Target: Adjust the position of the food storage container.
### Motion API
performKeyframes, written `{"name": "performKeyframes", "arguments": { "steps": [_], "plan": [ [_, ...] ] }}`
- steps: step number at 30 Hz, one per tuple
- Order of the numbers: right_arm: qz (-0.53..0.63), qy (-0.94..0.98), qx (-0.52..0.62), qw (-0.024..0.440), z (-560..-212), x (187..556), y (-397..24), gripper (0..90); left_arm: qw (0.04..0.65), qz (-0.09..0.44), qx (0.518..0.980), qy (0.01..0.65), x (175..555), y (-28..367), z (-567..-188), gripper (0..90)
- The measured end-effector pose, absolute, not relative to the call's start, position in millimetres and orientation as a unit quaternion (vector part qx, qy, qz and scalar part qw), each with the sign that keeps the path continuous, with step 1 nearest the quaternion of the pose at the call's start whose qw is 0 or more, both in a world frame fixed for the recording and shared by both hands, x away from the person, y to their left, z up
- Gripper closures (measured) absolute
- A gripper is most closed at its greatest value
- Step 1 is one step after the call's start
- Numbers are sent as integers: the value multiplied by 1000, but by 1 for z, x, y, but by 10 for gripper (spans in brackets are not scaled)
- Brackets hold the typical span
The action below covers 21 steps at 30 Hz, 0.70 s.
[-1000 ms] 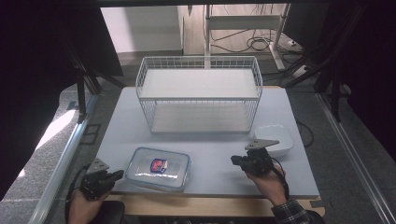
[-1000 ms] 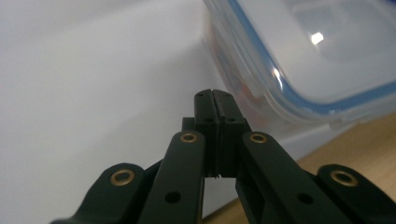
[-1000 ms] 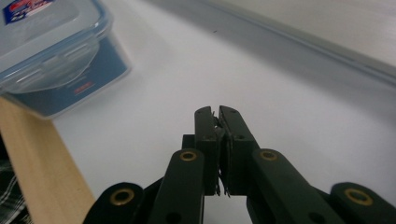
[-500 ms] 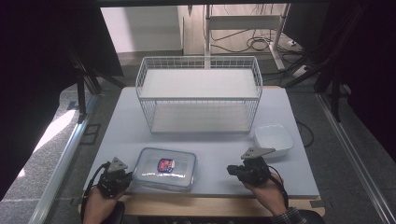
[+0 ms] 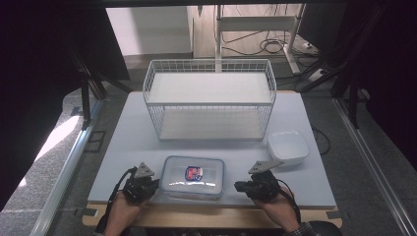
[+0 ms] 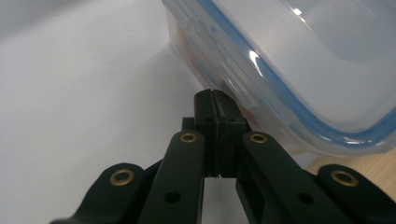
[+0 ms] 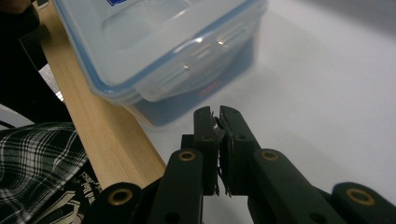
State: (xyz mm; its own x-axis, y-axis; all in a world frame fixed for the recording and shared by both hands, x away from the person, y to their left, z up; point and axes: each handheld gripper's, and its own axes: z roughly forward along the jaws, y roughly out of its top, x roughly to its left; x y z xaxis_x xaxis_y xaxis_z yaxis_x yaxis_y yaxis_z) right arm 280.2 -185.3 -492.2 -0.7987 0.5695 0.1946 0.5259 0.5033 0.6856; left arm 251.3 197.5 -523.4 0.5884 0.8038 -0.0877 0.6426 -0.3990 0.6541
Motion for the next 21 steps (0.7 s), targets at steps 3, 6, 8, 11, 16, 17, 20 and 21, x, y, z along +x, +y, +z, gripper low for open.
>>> {"name": "performKeyframes", "arguments": {
  "steps": [3,6,8,11,16,17,20,21],
  "plan": [
    [381,868,317,26,-494,281,-186,853,336,115,830,430,255,188,-524,899],
    [373,871,321,23,-496,282,-186,852,336,113,834,423,258,182,-524,899],
    [369,872,320,20,-497,282,-186,853,338,110,834,422,258,178,-524,899],
    [359,875,324,24,-498,282,-186,859,334,111,836,422,259,174,-525,900],
    [356,877,323,9,-500,277,-188,870,335,105,838,418,259,170,-525,900],
    [357,876,324,12,-500,277,-188,870,337,102,837,420,260,170,-525,900],
    [358,874,329,16,-499,280,-190,874,335,104,836,422,262,167,-525,900],
    [358,873,331,16,-500,281,-191,876,333,106,836,423,264,165,-525,900]
  ]
}}
